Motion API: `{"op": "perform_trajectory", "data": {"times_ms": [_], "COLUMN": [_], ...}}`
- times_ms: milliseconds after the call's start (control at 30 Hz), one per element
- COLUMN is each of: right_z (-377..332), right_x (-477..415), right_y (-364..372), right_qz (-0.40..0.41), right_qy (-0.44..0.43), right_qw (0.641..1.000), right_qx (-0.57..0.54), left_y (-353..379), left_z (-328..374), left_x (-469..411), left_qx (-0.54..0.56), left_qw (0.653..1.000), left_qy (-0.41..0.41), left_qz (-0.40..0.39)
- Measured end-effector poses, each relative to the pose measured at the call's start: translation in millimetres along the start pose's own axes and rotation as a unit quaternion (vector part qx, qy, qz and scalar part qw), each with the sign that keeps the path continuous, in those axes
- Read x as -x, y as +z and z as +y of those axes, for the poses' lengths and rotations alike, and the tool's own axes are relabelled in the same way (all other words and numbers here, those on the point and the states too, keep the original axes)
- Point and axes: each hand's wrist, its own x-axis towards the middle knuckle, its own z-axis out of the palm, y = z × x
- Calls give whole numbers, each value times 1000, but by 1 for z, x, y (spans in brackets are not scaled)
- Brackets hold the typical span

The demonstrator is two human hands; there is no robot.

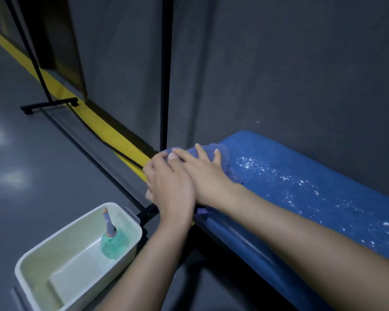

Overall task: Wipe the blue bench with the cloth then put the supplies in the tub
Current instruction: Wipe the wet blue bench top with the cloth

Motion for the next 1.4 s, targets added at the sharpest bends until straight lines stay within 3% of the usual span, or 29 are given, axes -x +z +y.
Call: {"op": "perform_trajectory", "data": {"times_ms": [67,167,267,467,600,800,967,1067,1167,1267,1400], "right_z": [16,41,61,93,141,197,186,167,140,108,64], "right_x": [-20,-38,-45,-62,-66,-52,-38,-26,-13,2,25], "right_y": [-7,-14,-15,-12,-13,-8,-7,-5,-5,-4,-1], "right_qz": [-16,-20,11,57,108,109,104,109,113,105,97], "right_qy": [62,140,162,173,235,306,292,286,251,216,171], "right_qw": [997,987,984,981,964,942,945,946,955,964,974], "right_qx": [-33,-72,-78,-65,-61,-83,-103,-104,-108,-115,-113], "left_y": [5,17,26,24,25,32,35,34,32,26,8], "left_z": [6,6,-7,-15,-16,-21,-24,-21,-18,-18,-14], "left_x": [6,9,9,7,8,7,9,10,10,9,11], "left_qx": [-64,-152,-243,-405,-428,-415,-392,-396,-396,-319,-84], "left_qw": [994,970,941,869,856,865,877,877,878,908,965], "left_qy": [84,168,187,217,220,223,249,208,201,193,170], "left_qz": [-3,-84,-146,-184,-188,-172,-123,-174,-177,-190,-180]}}
